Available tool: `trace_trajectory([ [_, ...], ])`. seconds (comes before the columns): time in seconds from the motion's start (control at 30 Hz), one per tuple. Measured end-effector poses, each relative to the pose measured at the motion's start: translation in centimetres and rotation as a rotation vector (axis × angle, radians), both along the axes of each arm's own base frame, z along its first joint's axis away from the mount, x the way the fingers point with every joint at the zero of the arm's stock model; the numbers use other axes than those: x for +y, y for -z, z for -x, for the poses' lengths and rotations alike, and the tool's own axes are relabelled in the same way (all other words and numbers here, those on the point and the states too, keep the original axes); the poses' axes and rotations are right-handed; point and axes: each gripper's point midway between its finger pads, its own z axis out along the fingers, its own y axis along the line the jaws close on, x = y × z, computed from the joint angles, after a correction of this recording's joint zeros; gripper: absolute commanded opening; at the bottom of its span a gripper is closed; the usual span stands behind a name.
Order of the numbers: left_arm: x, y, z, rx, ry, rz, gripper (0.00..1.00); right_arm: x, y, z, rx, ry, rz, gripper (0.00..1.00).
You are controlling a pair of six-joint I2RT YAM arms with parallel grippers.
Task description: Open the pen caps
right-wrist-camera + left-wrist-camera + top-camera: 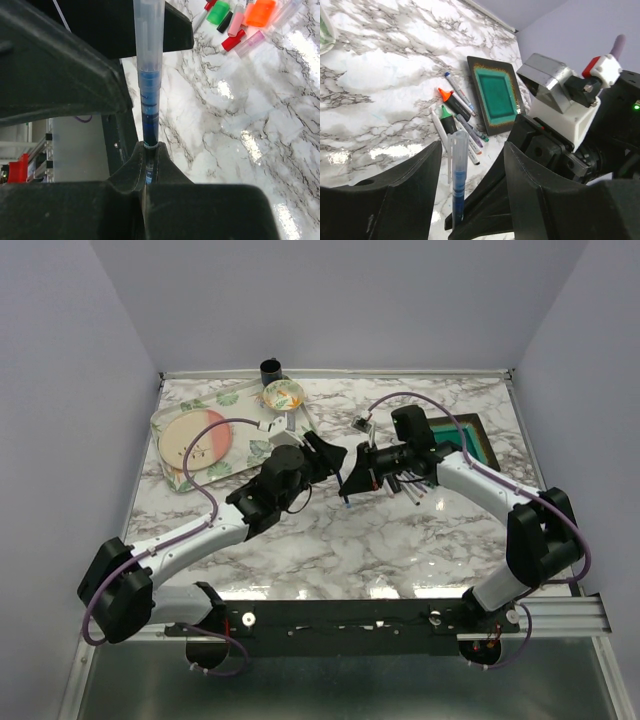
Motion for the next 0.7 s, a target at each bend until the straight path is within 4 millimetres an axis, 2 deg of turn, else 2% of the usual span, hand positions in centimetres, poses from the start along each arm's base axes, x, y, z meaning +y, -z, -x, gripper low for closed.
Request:
trace_trajectory([
  [0.3, 0.5, 2.5, -0.2, 0.058, -0.007, -0.076, 0.44, -0.2, 0.3, 0.2, -0.017, -0.018, 0.010, 0.00],
  [0.37, 0.4, 2.7, -0.2, 0.063, -0.001, -0.080, 0.25, -0.2, 0.4, 0.2, -0.019, -0.019, 0.011, 0.00],
  [0.4, 0.3, 2.7, -0.1, 0.065, 0.001, -0.078, 0.04, -0.3, 0.4, 0.3, -0.017, -0.019, 0.013, 0.00],
  [0.43, 0.3, 2.7, -0.1, 0.063, 0.006, -0.079, 0.00, -0.3, 0.5, 0.3, -0.013, -0.018, 0.015, 0.00],
  [0.6, 0.4, 2.2, -0.3, 0.061, 0.025, -0.052, 0.00, -0.2, 0.5, 0.1, -0.024, -0.025, 0.017, 0.00],
  [0.67, 1.5, 1.5, -0.6, 0.064, 0.023, -0.011, 0.00, 0.2, 0.0, -0.2, -0.053, -0.034, 0.006, 0.00],
  [0.7, 2.7, 1.2, -0.8, 0.065, 0.009, 0.012, 0.00, 0.5, -0.4, -0.5, -0.076, -0.038, -0.002, 0.00],
])
